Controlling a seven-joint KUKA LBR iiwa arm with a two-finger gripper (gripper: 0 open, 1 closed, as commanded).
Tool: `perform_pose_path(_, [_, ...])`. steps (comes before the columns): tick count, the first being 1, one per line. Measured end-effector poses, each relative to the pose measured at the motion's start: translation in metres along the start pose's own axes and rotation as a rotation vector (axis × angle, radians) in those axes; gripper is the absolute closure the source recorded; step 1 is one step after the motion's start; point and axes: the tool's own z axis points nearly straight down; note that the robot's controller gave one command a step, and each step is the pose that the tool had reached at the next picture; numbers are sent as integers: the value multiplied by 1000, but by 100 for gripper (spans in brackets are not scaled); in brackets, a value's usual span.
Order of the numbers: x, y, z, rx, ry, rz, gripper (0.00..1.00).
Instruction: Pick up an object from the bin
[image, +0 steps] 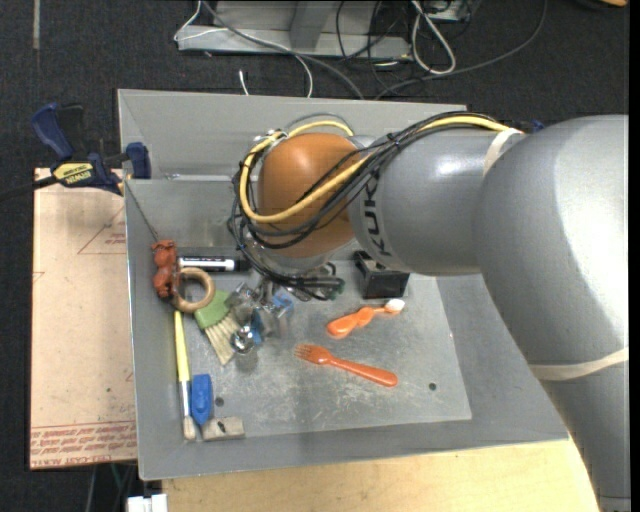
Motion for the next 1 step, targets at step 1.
perform_pose_path(1, [1,1,-17,-2,3,1,100])
